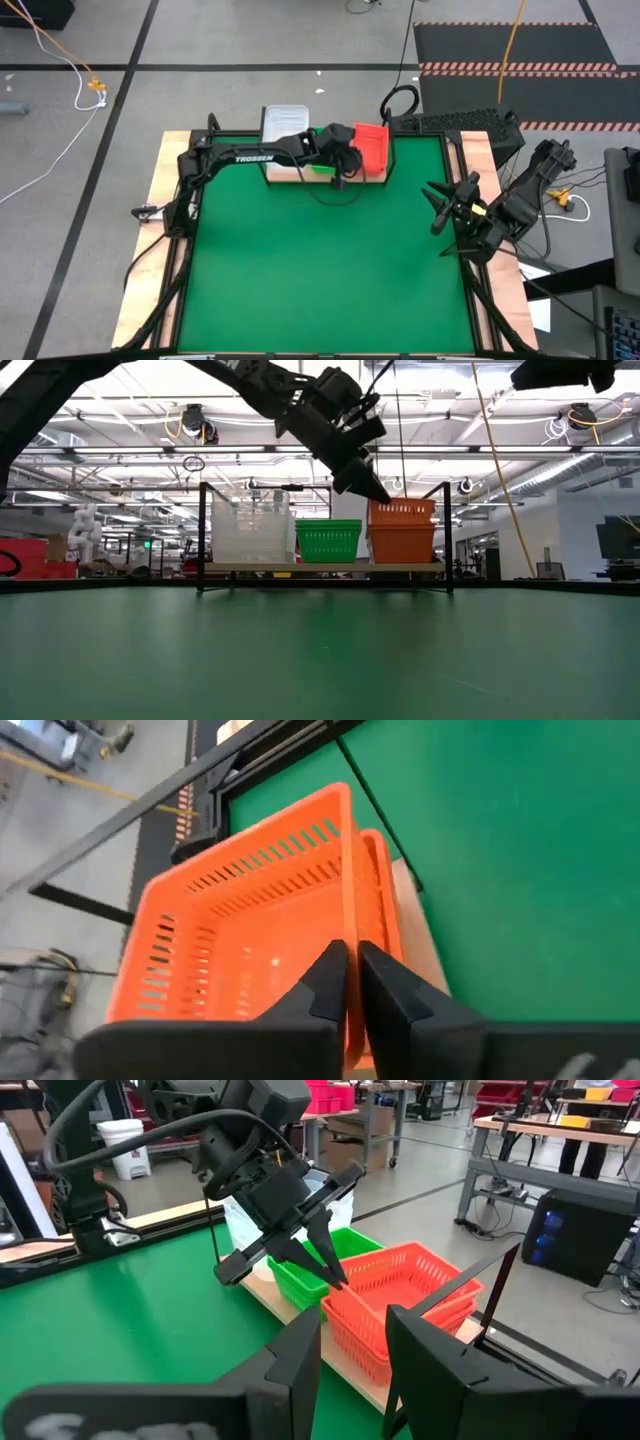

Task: Stack baskets on shelf by color
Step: Stack the orange bin on the top of the other orange bins on the shelf, then return to Home Position

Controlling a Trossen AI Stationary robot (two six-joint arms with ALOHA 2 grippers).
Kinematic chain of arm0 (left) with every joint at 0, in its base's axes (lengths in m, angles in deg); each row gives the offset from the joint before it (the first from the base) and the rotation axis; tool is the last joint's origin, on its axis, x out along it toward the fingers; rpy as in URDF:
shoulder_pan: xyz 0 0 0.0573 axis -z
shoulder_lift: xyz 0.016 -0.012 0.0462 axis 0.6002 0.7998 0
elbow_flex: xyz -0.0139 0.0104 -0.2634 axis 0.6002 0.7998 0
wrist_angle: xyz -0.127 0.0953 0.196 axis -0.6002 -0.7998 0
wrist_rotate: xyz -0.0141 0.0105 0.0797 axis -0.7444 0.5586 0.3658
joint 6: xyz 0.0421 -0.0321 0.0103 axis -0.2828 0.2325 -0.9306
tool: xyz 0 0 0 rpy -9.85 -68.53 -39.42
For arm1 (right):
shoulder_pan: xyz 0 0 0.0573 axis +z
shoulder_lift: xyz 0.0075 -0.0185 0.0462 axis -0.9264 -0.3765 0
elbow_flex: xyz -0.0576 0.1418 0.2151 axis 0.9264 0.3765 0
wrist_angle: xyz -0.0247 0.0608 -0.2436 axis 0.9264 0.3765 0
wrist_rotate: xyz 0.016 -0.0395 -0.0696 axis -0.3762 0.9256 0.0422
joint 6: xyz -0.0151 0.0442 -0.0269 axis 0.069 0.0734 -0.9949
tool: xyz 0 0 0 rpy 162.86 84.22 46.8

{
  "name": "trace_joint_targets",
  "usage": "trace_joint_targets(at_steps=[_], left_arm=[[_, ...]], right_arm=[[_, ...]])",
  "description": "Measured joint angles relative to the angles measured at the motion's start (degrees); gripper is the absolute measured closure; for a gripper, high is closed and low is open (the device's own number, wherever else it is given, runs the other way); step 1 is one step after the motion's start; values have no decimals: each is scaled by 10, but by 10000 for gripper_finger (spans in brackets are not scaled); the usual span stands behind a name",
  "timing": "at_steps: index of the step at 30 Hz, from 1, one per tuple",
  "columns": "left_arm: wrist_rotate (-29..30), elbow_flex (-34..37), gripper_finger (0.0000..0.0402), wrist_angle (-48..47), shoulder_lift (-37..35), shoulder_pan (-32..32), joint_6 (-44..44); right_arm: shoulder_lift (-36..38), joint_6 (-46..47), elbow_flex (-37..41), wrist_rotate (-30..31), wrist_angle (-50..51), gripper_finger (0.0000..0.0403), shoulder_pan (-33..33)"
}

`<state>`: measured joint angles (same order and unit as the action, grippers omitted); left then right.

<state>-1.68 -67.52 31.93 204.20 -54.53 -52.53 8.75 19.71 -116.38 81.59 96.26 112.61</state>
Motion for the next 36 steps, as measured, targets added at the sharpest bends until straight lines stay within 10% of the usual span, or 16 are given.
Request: trace_joint_targets(at_steps=[19, 27, 36], left_arm=[[-8, -2, 165, 5, 15, 27, 108], [63, 0, 179, -11, 16, 87, 160], [13, 96, 285, 67, -125, 101, 217]], right_arm=[[0, -15, 0, 5, -9, 291, -1], [-23, -49, 1, -12, -42, 291, -10], [-23, -147, 83, 51, -186, 292, -66]])
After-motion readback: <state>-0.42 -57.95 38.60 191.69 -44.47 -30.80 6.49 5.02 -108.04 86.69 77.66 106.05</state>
